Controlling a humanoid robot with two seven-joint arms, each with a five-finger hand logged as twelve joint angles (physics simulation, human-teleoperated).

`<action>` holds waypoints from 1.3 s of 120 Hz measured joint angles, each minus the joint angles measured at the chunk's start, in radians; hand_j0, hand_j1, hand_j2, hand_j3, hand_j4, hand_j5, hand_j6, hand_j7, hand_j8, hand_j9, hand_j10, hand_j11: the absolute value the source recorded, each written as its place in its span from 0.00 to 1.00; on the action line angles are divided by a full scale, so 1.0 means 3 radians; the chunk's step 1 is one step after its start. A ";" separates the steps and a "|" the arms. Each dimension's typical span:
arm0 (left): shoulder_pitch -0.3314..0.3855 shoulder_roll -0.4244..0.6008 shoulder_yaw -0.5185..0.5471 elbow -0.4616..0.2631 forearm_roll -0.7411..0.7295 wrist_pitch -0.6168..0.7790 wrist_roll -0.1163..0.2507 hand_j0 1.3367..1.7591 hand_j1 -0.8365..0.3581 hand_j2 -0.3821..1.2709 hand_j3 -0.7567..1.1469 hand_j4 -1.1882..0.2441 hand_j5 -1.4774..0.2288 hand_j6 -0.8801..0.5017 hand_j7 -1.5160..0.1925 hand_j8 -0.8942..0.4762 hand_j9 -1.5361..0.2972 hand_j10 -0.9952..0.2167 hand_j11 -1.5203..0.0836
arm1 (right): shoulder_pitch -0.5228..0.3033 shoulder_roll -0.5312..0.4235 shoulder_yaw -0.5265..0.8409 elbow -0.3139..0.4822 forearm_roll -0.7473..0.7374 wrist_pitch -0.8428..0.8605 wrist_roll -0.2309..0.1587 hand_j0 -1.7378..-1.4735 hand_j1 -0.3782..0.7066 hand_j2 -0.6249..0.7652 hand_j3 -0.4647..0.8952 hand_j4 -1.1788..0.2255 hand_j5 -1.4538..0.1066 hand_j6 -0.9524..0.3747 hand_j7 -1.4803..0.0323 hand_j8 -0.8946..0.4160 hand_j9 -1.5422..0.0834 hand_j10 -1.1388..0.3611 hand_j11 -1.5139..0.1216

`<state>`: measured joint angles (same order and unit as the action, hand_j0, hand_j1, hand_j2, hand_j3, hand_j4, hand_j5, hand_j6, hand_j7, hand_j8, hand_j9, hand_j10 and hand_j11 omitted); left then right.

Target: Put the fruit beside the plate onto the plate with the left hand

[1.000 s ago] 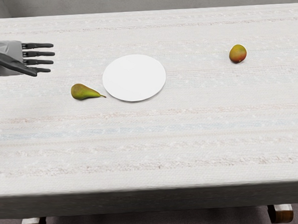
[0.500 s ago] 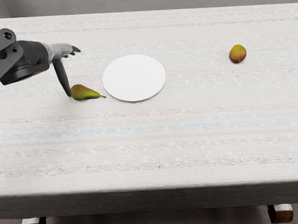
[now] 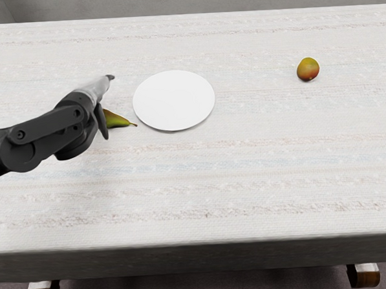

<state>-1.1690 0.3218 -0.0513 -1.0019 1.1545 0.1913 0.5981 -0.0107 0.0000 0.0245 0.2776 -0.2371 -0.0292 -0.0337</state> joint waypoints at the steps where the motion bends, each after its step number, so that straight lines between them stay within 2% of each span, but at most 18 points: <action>1: 0.0000 -0.0002 0.0001 0.0002 0.0001 0.0015 -0.0001 0.76 0.93 0.24 0.40 0.78 0.82 0.59 0.84 0.60 0.79 0.77 0.90 | 0.0000 0.0000 0.0000 0.0000 0.0000 0.0000 0.0000 0.30 0.03 0.45 0.34 0.84 0.93 0.72 0.98 0.68 0.95 0.76 0.93; 17: 0.0001 -0.0063 0.0026 0.0019 0.0036 0.0149 -0.0011 0.76 0.91 0.24 0.40 0.77 0.80 0.57 0.82 0.59 0.78 0.75 0.88 | 0.0000 0.0000 0.0000 0.0000 0.0000 0.0000 0.0000 0.30 0.03 0.45 0.34 0.84 0.93 0.72 0.98 0.68 0.95 0.76 0.93; 54: 0.0025 -0.0067 0.0182 0.0026 0.0096 0.0194 -0.0010 0.76 0.73 0.26 0.40 0.65 0.67 0.45 0.69 0.46 0.65 0.60 0.74 | 0.0000 0.0000 0.0000 0.0000 0.0000 0.0000 0.0000 0.30 0.03 0.45 0.34 0.84 0.93 0.72 0.98 0.68 0.95 0.76 0.93; 84: 0.0026 -0.0067 0.0305 0.0026 0.0096 0.0184 -0.0005 0.76 0.64 0.28 0.40 0.58 0.60 0.38 0.62 0.39 0.59 0.53 0.66 | 0.0000 0.0000 0.0000 0.0000 0.0001 0.0000 0.0000 0.30 0.03 0.45 0.34 0.84 0.93 0.72 0.98 0.68 0.95 0.76 0.93; 156: -0.0071 -0.0068 0.0315 0.0027 0.0063 -0.0281 0.0042 0.76 0.53 0.29 0.40 0.50 0.52 0.30 0.54 0.33 0.51 0.44 0.57 | 0.0000 0.0000 0.0000 0.0000 0.0000 0.0000 0.0000 0.30 0.03 0.45 0.34 0.84 0.93 0.72 0.98 0.68 0.95 0.76 0.93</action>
<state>-1.1904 0.3013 0.0432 -0.9938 1.1733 0.1070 0.6108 -0.0107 0.0000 0.0246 0.2776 -0.2371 -0.0292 -0.0337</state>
